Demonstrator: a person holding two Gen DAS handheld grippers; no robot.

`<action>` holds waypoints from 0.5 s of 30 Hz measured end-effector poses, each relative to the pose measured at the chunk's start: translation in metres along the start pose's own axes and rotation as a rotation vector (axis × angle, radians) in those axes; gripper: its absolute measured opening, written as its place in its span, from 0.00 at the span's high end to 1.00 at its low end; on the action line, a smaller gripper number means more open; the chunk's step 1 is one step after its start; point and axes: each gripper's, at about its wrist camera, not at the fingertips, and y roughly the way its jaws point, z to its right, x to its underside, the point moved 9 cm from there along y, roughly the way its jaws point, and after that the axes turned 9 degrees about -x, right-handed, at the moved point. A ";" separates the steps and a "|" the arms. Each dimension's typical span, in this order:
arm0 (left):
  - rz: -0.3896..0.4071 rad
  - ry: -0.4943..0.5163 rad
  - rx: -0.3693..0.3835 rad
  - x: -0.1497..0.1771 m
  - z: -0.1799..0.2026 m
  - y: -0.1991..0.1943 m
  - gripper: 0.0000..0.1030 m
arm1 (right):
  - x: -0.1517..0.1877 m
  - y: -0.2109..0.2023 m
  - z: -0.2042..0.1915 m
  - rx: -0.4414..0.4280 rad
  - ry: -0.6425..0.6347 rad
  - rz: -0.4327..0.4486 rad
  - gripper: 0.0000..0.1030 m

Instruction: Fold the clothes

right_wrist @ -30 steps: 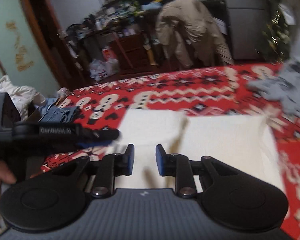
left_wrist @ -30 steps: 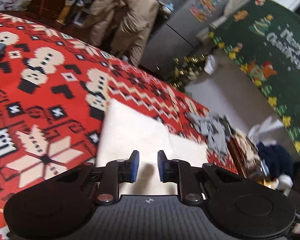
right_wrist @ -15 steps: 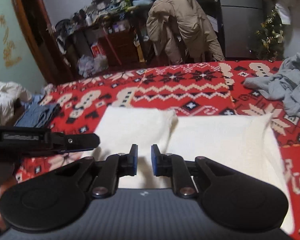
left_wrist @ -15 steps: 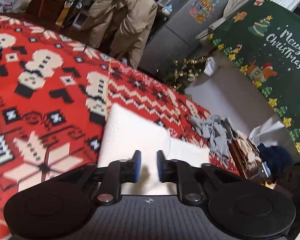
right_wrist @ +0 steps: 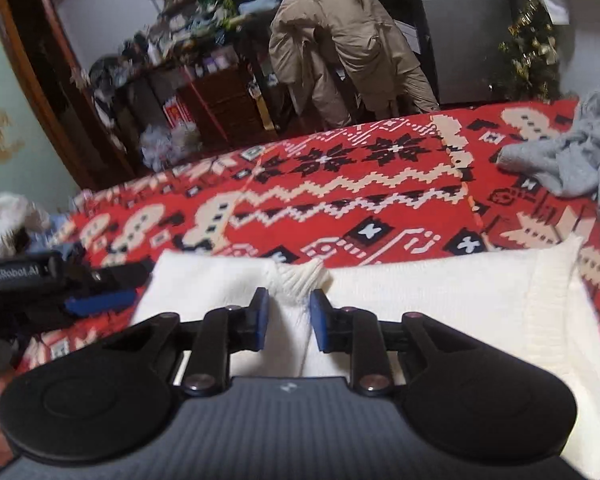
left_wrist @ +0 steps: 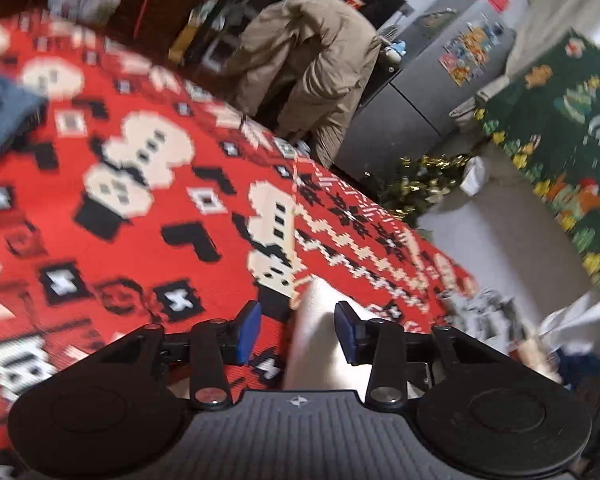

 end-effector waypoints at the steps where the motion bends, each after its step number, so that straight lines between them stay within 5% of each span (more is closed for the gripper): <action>1: -0.015 -0.025 0.023 0.000 -0.001 0.003 0.64 | -0.001 0.001 0.000 -0.011 0.011 0.012 0.76; 3: -0.007 -0.018 0.029 0.001 -0.001 0.005 0.77 | -0.004 0.002 -0.004 -0.035 0.001 0.041 0.80; 5: 0.018 0.023 -0.028 0.002 -0.001 0.006 0.81 | -0.005 0.011 -0.008 -0.020 -0.039 0.025 0.80; 11: -0.031 -0.155 -0.002 0.000 -0.019 0.009 0.82 | -0.002 0.005 0.002 0.011 -0.005 0.024 0.81; 15: 0.036 -0.164 0.005 -0.013 -0.014 -0.011 0.81 | -0.003 -0.026 -0.018 0.001 -0.071 0.031 0.82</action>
